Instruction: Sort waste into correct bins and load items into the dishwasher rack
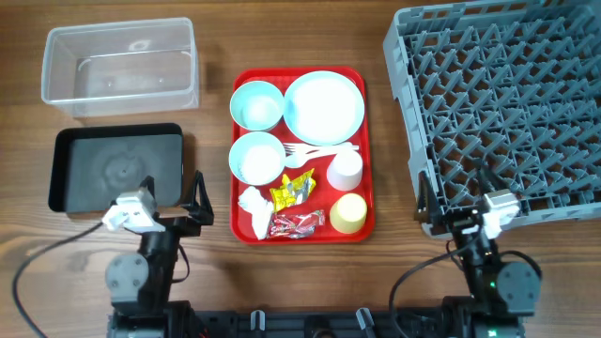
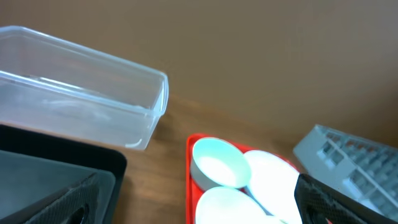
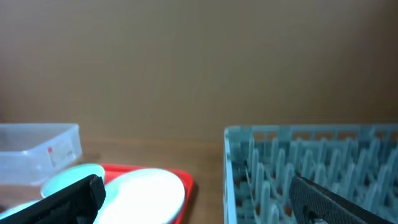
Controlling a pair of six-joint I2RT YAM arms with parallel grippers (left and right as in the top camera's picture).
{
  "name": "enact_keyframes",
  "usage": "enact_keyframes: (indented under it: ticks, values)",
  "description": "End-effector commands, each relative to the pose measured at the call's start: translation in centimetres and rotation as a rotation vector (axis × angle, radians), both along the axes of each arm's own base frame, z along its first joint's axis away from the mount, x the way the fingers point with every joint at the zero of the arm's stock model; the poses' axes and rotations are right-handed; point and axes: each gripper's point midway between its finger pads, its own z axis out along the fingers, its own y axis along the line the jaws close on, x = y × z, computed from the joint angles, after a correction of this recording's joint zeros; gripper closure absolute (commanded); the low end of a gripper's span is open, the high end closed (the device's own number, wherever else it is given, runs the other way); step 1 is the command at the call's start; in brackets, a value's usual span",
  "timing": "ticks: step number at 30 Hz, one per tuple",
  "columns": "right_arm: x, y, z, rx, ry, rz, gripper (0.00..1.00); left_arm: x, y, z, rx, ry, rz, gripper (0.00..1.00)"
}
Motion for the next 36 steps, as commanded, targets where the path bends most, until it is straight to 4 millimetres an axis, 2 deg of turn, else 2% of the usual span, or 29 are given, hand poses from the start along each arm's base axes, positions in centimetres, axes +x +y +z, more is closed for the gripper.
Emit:
enact_keyframes:
  ticks: [1,5,10,14,16,19,23,29,31,34,36]
  values:
    - [-0.5,0.8,4.6,-0.021,-0.031,0.045,0.00,0.3,-0.2,3.8,0.063,0.038,-0.023,0.00]
    - [0.4,2.3,6.9,-0.076,0.038,0.134,0.00,1.5,-0.6,5.5,0.053,0.151,-0.050,0.00]
    - [2.5,3.3,9.0,-0.069,0.185,0.206,0.00,2.8,-0.7,7.5,0.043,0.302,-0.062,0.00]
    - [4.3,3.5,9.5,-0.082,0.341,0.226,0.00,3.9,-0.7,8.0,0.034,0.440,-0.068,0.00]
    - [5.2,3.5,9.3,-0.085,0.441,0.232,0.00,4.4,-0.7,7.3,0.027,0.542,-0.071,0.00]
    - [6.3,3.5,8.8,-0.069,0.583,0.239,0.00,4.7,-1.0,5.1,0.021,0.740,-0.087,0.00]
    - [7.3,3.5,7.0,-0.104,0.731,0.259,0.00,5.7,-2.6,2.0,0.034,0.922,-0.137,0.00]
    - [9.0,3.5,4.7,-0.014,0.844,0.244,0.00,7.3,-4.4,-1.9,0.062,1.042,-0.187,0.00]
    - [9.3,3.8,3.9,0.037,0.885,0.246,0.00,8.0,-4.8,-2.8,0.048,1.053,-0.197,0.00]
    - [9.0,5.0,3.3,-0.020,0.884,0.353,0.00,8.2,-5.8,-3.6,0.013,1.079,-0.246,0.00]
    - [8.9,5.1,2.9,-0.023,0.901,0.367,0.05,8.2,-6.3,-4.0,-0.009,1.095,-0.274,0.00]
